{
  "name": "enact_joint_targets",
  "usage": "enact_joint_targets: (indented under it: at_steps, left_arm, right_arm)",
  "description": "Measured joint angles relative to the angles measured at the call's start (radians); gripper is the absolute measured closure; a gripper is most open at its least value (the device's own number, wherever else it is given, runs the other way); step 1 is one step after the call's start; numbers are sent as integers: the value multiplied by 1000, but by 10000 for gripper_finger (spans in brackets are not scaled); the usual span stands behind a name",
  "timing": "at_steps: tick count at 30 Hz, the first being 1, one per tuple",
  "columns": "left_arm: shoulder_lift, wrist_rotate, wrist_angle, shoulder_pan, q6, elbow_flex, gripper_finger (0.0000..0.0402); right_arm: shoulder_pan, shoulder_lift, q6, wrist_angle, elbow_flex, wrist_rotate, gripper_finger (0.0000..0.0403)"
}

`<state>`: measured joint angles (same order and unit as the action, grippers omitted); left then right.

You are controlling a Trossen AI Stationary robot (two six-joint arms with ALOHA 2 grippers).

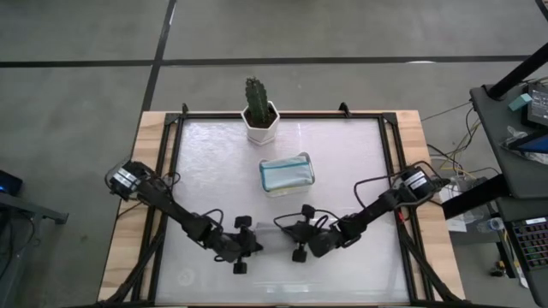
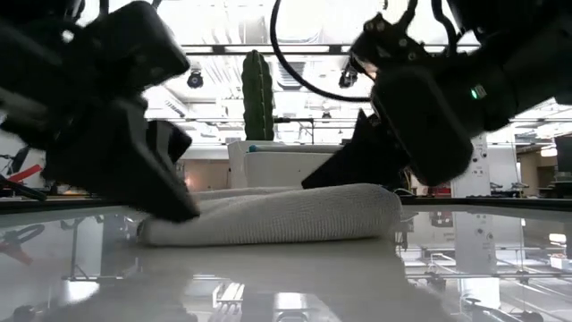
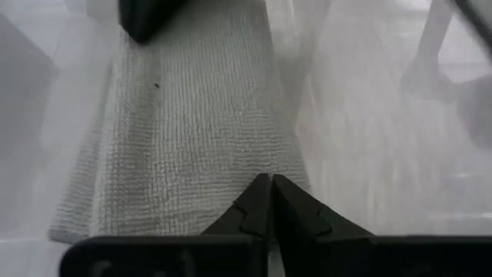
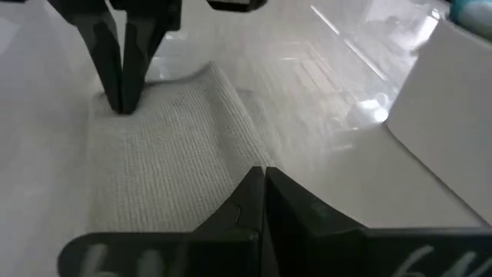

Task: Fold microfiber towels
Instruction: Fold the gray towel

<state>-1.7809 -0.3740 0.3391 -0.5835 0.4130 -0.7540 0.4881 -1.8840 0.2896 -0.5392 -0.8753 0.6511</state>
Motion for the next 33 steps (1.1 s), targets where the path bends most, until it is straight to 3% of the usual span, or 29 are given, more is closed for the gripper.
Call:
enact_joint_targets:
  at_steps: [8,28,33]
  left_arm:
    - [-45,13,9,0,34,-1,401]
    - [73,24,-17,1,-20,8,402]
    - [70,-113,-15,3,-34,8,402]
  right_arm:
    - [0,-6,56,10,43,8,394]
    - [27,125,8,18,47,-5,394]
    - [48,143,-2,11,47,-53,394]
